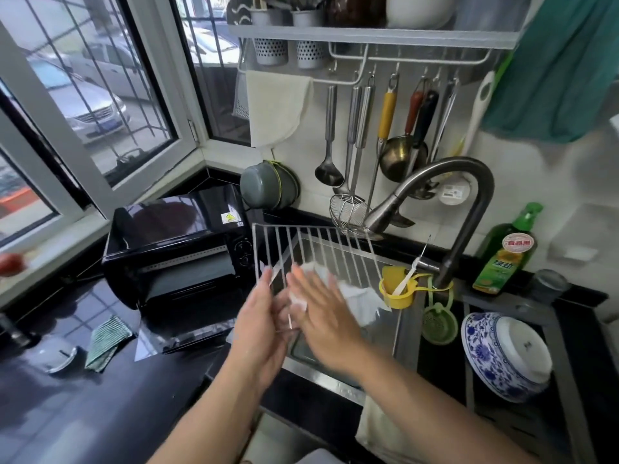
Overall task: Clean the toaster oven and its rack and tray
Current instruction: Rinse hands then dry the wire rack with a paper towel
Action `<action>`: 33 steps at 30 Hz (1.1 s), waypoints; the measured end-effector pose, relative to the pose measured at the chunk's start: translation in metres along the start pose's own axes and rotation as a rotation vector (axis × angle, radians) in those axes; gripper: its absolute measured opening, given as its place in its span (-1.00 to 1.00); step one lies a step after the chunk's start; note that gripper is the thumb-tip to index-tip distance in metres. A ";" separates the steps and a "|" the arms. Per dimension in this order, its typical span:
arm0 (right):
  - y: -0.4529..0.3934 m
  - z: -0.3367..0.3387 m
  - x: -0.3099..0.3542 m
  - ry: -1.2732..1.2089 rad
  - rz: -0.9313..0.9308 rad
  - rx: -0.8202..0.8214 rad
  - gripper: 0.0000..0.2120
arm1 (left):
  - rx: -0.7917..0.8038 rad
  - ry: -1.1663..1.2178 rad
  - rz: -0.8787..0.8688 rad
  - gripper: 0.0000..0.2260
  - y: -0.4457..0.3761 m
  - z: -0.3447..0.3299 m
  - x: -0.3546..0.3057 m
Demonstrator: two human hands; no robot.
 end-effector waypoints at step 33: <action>-0.028 0.185 -0.072 0.087 -0.685 -0.264 -0.48 | -0.049 -0.033 0.081 -0.65 0.005 0.044 -0.008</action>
Point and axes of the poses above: each hand's wrist, its own y-axis away from the middle knuckle, its own z-axis out of the back of the hand, x = y × z, the point moved 2 cm from there along -y, towards the middle knuckle, and after that the axes turned 5 degrees about x, right-handed, at the moved point
